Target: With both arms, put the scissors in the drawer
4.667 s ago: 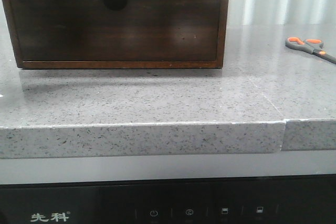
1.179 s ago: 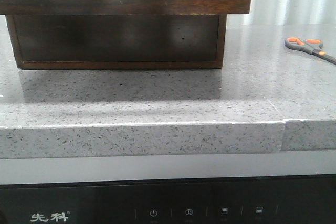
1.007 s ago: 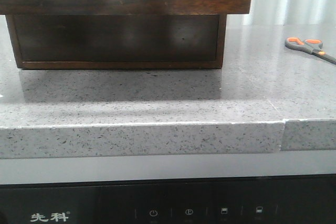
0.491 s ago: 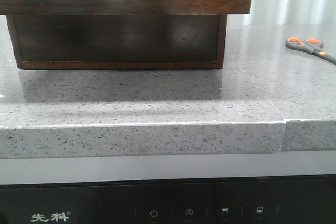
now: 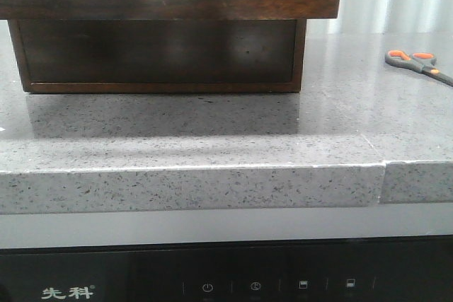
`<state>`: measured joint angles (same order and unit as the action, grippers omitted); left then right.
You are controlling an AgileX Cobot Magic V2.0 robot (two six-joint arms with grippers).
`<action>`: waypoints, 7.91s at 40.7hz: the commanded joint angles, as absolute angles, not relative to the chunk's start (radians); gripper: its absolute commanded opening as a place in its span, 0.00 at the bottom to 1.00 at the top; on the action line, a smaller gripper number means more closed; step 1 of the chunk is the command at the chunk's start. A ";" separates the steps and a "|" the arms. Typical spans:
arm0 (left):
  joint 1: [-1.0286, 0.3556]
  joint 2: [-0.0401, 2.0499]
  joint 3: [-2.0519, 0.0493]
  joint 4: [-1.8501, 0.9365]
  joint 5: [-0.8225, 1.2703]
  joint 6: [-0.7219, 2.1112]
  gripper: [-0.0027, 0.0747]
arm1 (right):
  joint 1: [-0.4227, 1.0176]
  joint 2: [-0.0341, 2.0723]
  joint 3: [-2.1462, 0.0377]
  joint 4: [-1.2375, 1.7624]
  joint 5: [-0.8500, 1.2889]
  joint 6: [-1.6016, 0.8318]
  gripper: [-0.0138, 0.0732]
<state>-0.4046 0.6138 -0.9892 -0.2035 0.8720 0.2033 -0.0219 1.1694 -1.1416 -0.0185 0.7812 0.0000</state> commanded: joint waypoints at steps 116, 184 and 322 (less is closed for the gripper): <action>-0.406 0.619 -1.023 -0.217 0.793 0.193 0.79 | 0.221 1.372 -1.877 0.086 0.886 -0.238 0.23; -0.406 0.619 -1.023 -0.217 0.793 0.193 0.79 | 0.612 1.708 -1.877 0.168 1.014 -0.783 0.53; -0.394 0.604 -1.012 -0.219 0.785 0.195 0.01 | 0.567 0.526 -1.064 0.150 0.931 -0.134 0.02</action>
<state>-0.4046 0.6138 -0.9892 -0.2035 0.8698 0.2033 0.5712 0.5186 -1.0457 0.1486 1.0066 -0.1314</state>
